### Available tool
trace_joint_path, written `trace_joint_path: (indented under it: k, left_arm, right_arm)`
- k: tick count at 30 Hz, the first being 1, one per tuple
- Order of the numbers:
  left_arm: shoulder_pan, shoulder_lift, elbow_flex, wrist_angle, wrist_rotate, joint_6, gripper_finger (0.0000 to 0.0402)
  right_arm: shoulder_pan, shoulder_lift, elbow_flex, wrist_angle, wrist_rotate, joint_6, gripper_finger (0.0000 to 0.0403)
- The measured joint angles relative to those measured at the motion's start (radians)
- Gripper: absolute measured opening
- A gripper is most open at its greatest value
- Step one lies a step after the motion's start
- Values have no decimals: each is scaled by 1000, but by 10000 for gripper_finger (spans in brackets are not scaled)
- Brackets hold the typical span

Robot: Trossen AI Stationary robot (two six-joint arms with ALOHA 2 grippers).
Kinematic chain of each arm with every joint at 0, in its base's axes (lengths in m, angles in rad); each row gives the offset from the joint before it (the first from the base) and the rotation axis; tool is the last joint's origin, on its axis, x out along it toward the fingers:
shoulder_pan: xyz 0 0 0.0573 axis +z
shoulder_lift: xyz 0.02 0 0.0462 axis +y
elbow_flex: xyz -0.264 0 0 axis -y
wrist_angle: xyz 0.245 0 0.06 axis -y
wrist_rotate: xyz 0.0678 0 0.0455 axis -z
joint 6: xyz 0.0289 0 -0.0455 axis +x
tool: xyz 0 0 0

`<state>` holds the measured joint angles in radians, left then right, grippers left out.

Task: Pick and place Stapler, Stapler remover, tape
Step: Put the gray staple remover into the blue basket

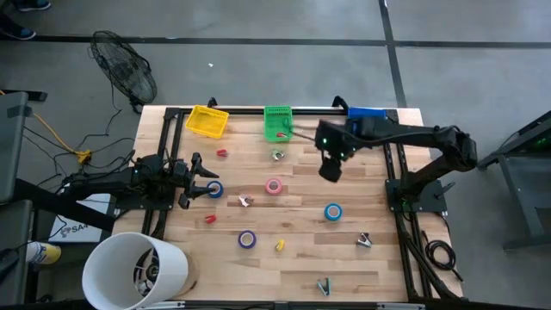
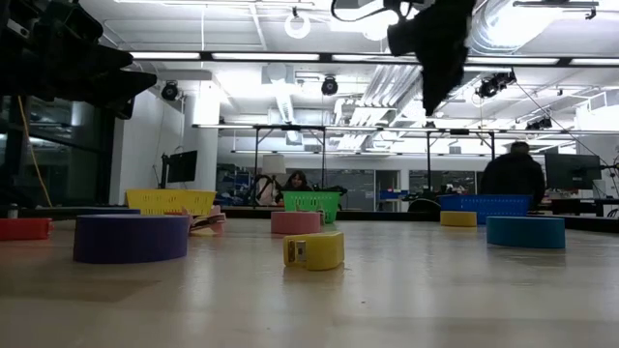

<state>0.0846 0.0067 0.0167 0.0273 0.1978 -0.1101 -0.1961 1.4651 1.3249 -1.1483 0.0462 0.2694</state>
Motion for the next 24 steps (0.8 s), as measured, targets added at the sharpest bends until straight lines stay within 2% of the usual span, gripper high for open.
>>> trace_joint_path:
  k: [5,11,20,24]
  left_arm:
    - [0,0,0,0,0,0,211]
    - [0,0,0,0,0,0,211]
    - [0,0,0,0,0,0,211]
    - [0,0,0,0,0,0,211]
  right_arm:
    - [116,0,-60,-60,31,145,184]
    - [262,1,-179,-82,-15,323,194]
    - [482,1,-353,-85,-252,560,252]
    - [559,1,-406,-73,-310,639,267]
